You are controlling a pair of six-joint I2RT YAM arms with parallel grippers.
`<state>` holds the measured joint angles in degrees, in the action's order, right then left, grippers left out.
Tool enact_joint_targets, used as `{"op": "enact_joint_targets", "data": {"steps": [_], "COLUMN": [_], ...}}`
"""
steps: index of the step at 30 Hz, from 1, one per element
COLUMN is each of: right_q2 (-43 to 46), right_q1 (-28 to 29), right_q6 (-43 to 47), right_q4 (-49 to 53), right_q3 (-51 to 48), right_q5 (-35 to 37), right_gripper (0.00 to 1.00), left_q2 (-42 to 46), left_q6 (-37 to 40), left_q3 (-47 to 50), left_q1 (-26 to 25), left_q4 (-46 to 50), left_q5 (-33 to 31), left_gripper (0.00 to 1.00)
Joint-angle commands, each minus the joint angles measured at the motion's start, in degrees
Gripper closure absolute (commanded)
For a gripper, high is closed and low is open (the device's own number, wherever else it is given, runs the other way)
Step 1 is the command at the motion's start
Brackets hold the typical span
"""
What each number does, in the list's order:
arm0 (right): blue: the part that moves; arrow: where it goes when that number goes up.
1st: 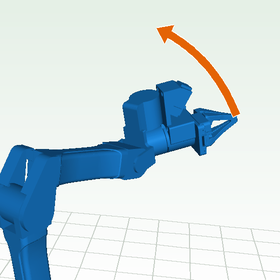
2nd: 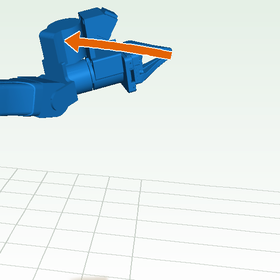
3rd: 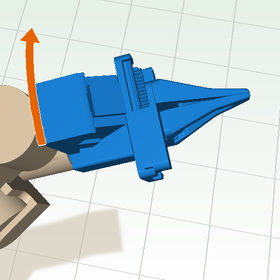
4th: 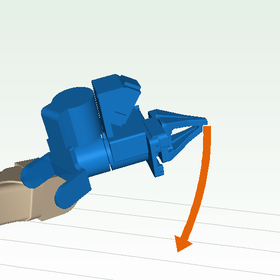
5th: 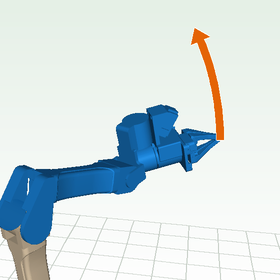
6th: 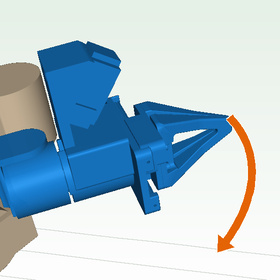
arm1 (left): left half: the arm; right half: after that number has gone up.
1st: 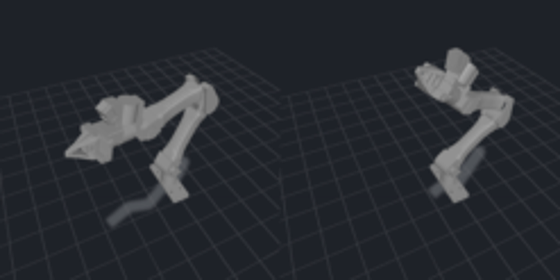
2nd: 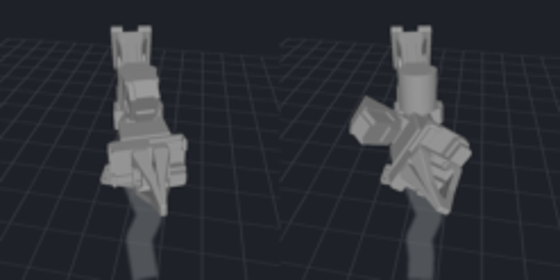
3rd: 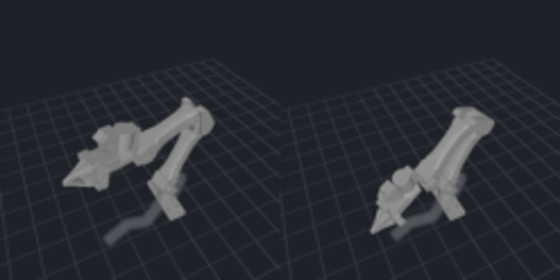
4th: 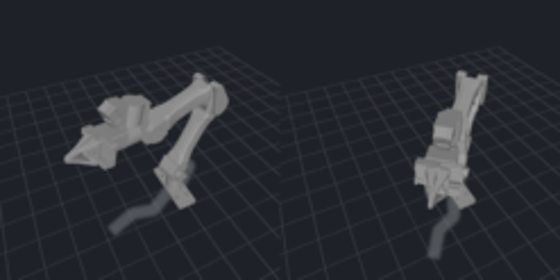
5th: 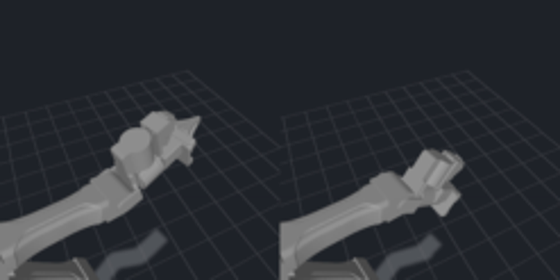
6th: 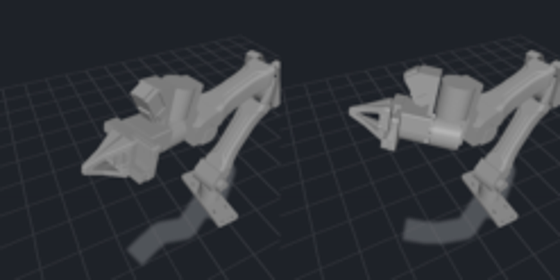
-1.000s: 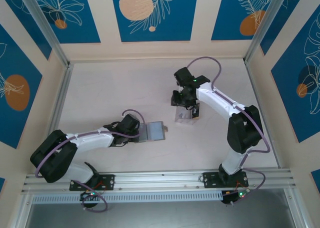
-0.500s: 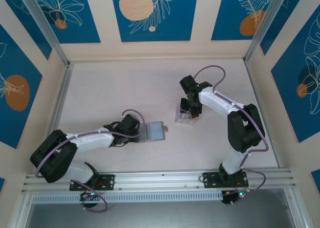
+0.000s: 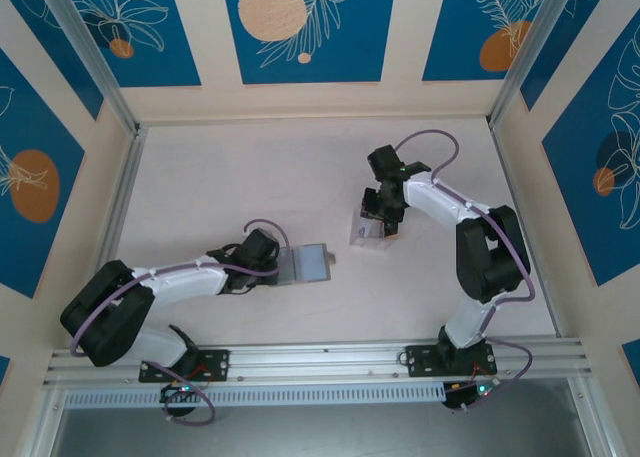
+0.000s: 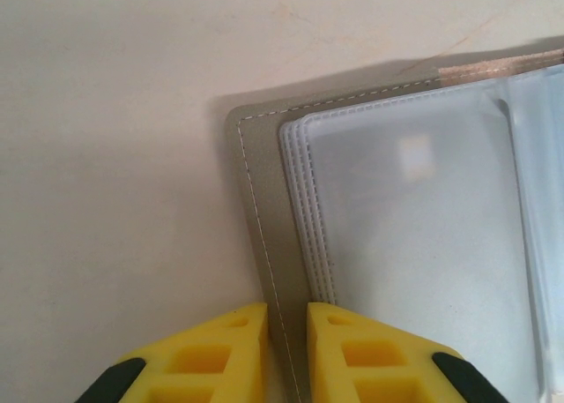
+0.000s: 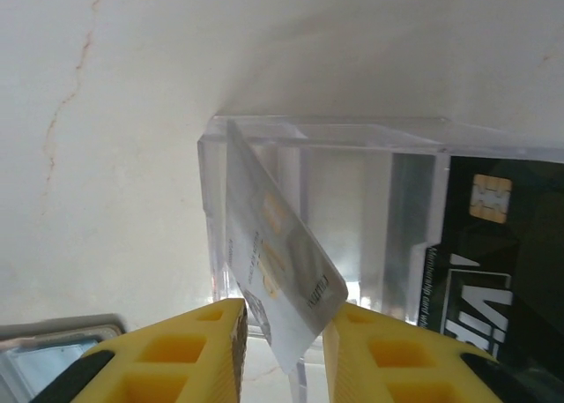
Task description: Put the credit cards into the card holder
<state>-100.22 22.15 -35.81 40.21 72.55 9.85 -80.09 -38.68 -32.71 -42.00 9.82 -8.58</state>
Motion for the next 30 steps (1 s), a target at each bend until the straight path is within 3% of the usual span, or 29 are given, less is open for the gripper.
{"op": "enact_joint_targets", "data": {"steps": [1,10,17,24,30], "right_q2": [-1.37,-2.75,2.21,8.95,9.11], "right_q1": [0.17,0.43,1.31,2.34,9.29], "right_q6": [0.21,-0.09,0.81,2.60,4.95], "right_q4": [-0.74,-1.39,0.11,5.25,2.22], "right_q3": [-0.26,-0.11,0.03,1.17,1.71], "right_q5": [-2.11,-2.02,-0.64,0.33,-7.90], "right_gripper": [0.71,0.84,0.99,1.00,1.00], "left_q2": [-1.03,0.01,0.20,0.63,2.83], "left_q6": [-0.09,0.09,0.13,0.31,0.83], "left_q3": [0.98,0.78,0.98,0.90,0.94], "left_q1": [0.36,0.41,0.34,0.37,0.35], "left_q4": [4.68,5.64,5.85,5.67,6.66], "left_q5": [1.20,0.76,0.49,0.98,1.28], "left_gripper": [0.83,0.83,0.83,0.83,0.83]}}
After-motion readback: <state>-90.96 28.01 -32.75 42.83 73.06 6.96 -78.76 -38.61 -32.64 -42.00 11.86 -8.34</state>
